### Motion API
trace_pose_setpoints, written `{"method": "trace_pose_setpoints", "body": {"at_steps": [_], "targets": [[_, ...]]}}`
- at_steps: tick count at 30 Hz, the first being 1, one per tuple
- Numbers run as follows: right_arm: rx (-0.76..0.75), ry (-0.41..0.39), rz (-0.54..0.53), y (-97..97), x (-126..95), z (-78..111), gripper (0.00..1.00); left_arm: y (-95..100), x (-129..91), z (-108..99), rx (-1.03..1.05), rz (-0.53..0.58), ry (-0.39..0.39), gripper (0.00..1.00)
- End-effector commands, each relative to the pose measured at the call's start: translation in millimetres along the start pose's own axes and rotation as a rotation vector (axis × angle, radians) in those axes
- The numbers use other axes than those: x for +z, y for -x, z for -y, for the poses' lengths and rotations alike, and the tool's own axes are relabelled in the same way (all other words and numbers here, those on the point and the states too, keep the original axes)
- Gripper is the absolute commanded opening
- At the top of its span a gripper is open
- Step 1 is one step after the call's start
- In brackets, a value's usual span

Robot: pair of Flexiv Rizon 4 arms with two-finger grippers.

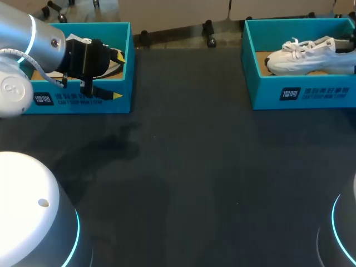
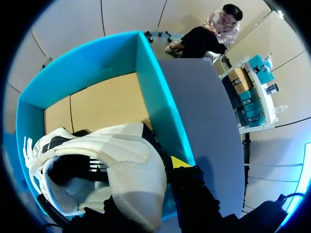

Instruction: Take the shoe out of the shoebox, open the shoe tongue, remove and reinsert the insole, then place the shoe into the shoebox

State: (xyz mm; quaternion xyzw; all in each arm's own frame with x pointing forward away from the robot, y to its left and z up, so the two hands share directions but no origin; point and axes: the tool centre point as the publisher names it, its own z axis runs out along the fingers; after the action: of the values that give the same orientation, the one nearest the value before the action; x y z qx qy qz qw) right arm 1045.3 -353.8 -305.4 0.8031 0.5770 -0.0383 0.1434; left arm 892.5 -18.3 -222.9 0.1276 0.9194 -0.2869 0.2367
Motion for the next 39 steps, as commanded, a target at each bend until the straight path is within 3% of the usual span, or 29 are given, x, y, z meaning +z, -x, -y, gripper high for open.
{"method": "trace_pose_setpoints", "body": {"at_steps": [1,18,39], "targets": [[-0.005,-0.002,0.001,1.1,1,4.1,0.0,0.8,1,1,0.0,-0.002,0.006,1.0],[-0.051,-0.033,0.01,-0.6,15,27.8,0.0,0.8,1,1,0.0,-0.002,0.006,1.0],[-0.023,-0.048,0.031,-2.7,48,38.2,0.0,0.8,1,1,0.0,-0.002,0.006,1.0]]}}
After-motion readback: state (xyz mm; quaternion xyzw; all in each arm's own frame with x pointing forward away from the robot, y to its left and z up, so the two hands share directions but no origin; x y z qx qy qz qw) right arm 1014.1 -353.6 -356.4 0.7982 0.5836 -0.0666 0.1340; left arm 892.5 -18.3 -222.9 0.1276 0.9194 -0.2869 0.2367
